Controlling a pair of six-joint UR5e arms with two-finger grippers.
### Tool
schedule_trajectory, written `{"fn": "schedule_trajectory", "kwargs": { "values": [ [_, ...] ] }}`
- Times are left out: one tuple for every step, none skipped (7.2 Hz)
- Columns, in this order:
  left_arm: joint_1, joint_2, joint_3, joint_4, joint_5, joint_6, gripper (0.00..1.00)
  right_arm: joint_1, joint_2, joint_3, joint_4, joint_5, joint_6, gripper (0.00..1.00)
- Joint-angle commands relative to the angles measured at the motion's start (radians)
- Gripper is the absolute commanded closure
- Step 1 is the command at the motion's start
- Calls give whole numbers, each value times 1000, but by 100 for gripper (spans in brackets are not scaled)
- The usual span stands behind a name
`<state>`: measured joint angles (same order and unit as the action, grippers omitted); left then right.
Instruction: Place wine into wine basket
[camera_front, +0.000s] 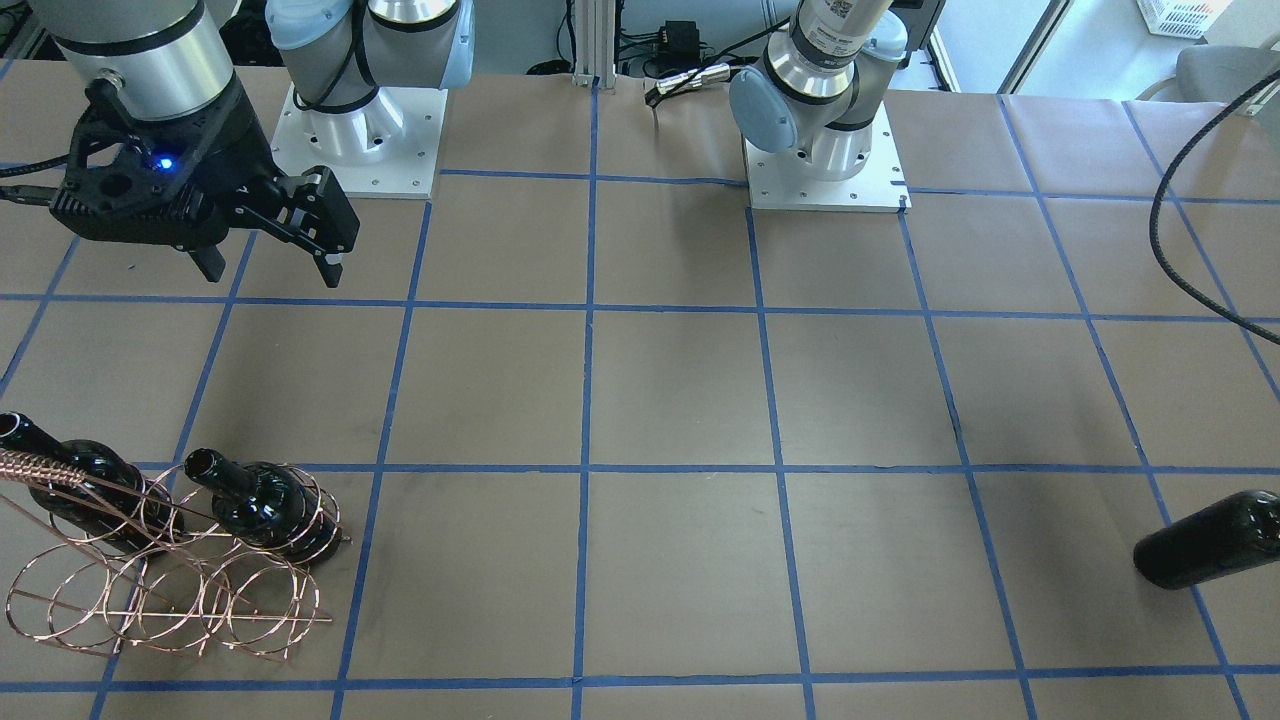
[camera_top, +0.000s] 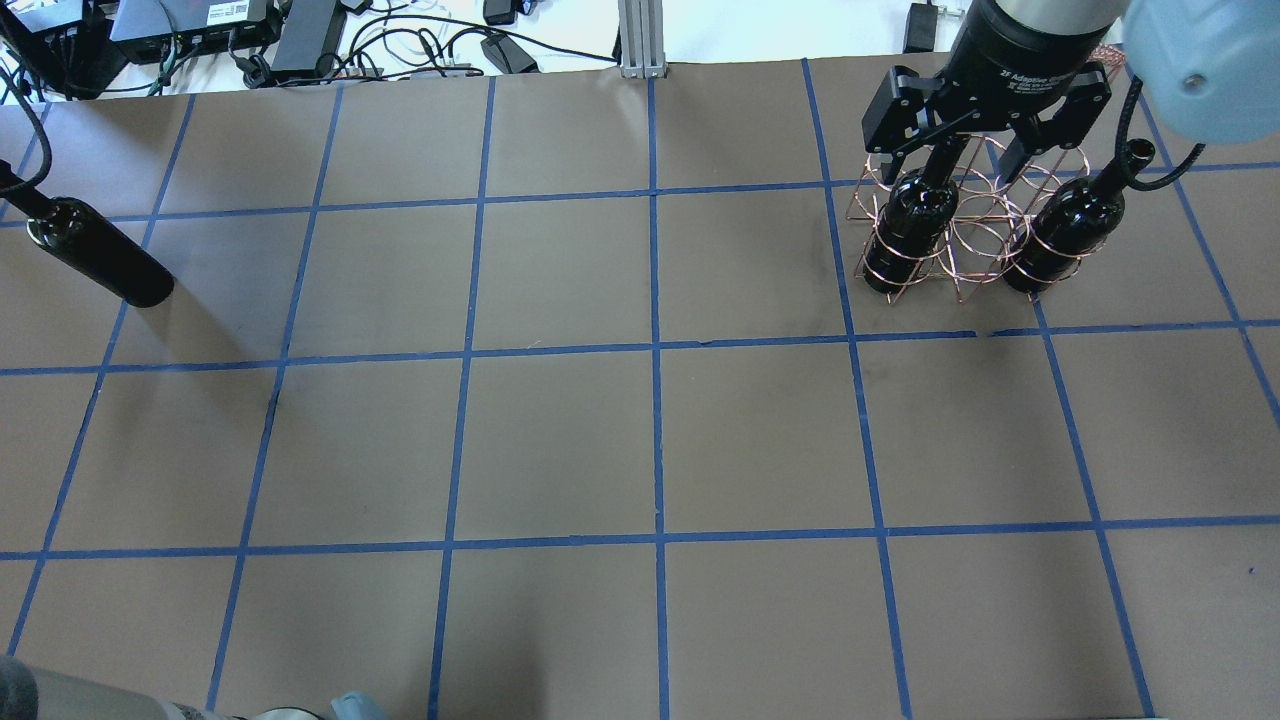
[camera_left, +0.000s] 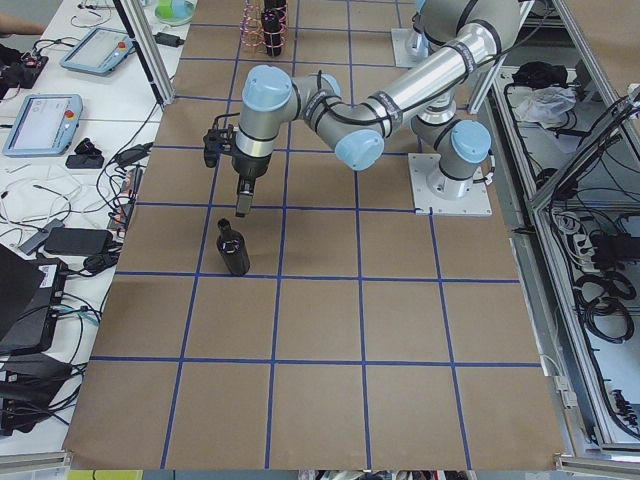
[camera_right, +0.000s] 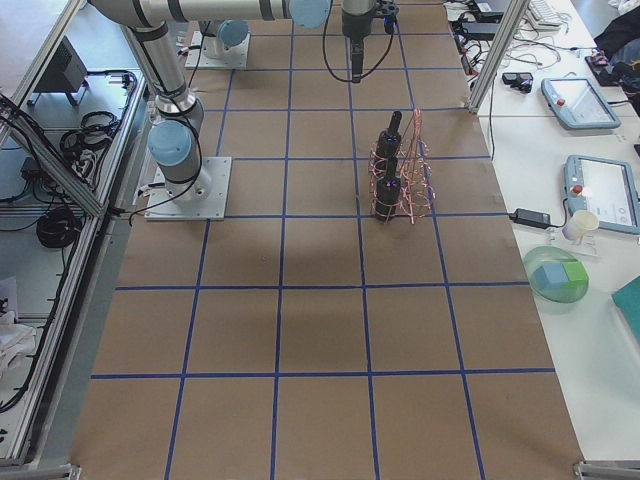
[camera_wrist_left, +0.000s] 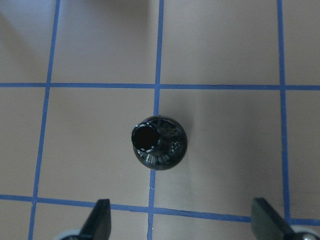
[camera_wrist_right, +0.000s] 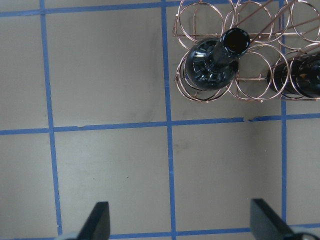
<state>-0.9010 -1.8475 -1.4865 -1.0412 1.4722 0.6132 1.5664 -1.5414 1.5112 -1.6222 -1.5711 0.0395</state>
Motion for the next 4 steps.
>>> {"fn": "schedule_trajectory", "kwargs": {
  "values": [
    [39, -82, 6, 67, -104, 11, 0, 0, 0, 0, -1, 0, -1, 0],
    [39, -102, 6, 87, -105, 11, 0, 0, 0, 1, 2, -3, -1, 0],
    [39, -126, 6, 96, -107, 10, 0, 0, 0, 1, -2, -1, -1, 0],
    [39, -142, 6, 128, -122, 11, 0, 0, 0, 1, -2, 0, -1, 0]
  ]
}}
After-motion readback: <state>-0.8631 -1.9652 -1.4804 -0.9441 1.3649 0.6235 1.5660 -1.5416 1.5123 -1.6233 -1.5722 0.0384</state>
